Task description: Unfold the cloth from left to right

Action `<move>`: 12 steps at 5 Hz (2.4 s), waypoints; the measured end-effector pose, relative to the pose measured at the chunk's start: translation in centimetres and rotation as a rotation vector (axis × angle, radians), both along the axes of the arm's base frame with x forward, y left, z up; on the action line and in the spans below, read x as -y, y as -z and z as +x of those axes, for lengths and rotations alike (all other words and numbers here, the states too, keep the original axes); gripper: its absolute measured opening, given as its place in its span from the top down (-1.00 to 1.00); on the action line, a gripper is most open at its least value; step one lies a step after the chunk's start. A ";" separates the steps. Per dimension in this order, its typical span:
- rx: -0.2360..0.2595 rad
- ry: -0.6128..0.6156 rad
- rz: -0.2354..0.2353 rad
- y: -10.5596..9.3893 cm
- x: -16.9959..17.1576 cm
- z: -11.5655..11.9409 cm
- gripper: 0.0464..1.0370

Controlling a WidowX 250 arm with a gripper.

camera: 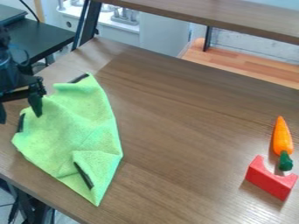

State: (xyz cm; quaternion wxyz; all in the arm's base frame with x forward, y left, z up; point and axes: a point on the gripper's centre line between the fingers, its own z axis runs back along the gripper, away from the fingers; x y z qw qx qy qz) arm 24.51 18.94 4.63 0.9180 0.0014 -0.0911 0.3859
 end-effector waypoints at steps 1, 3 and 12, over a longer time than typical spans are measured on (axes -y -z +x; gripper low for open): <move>-0.014 -0.011 0.001 0.6 -0.1 -0.2 -0.93; -0.040 -0.005 0.014 1.8 -0.1 -0.2 -0.50; -0.175 -0.177 -0.125 -1.6 15.9 12.4 0.99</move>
